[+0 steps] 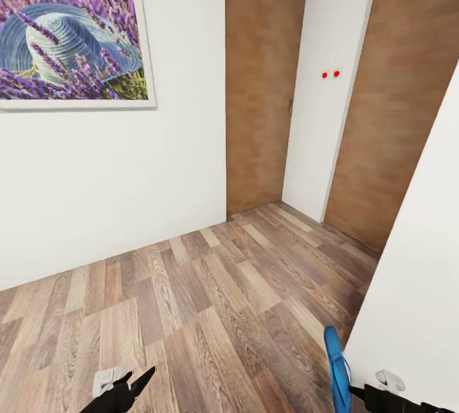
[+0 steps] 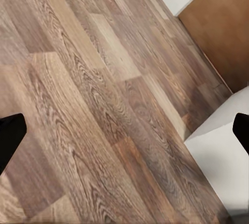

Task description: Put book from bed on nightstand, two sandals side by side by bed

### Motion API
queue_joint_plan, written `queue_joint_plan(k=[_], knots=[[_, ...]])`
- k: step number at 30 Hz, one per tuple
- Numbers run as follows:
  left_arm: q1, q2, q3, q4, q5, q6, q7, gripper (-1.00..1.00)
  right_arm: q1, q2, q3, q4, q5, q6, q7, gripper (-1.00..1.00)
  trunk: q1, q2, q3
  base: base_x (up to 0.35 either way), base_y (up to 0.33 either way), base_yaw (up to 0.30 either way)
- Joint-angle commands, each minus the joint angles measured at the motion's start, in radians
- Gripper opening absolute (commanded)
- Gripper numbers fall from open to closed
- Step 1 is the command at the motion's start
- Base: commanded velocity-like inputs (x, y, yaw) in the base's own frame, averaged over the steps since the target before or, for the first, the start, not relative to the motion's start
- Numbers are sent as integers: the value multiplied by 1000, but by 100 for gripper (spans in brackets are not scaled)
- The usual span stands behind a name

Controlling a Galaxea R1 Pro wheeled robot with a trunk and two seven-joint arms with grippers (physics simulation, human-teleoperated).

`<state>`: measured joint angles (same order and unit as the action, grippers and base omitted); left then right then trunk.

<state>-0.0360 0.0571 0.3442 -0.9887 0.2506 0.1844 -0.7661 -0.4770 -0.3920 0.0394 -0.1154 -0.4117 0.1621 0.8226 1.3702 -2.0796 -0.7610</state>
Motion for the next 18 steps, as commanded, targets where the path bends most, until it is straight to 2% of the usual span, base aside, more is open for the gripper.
queue_joint_plan(k=[1,10,14,18], knots=[[-1,0,1,0,9,10,-4,100,0,-1,2,-1,-12,10,1,-100,0,0,-1,0,0,293],[-1,0,1,0,9,10,-4,100,0,-1,2,-1,-12,10,1,-100,0,0,-1,15,0,293],[-1,0,1,0,9,10,-4,100,0,-1,2,-1,-12,10,2,-100,0,0,-1,219,0,166],[-1,0,1,1,9,10,-3,100,0,-1,3,-1,-12,10,1,-100,0,0,-1,312,0,20]])
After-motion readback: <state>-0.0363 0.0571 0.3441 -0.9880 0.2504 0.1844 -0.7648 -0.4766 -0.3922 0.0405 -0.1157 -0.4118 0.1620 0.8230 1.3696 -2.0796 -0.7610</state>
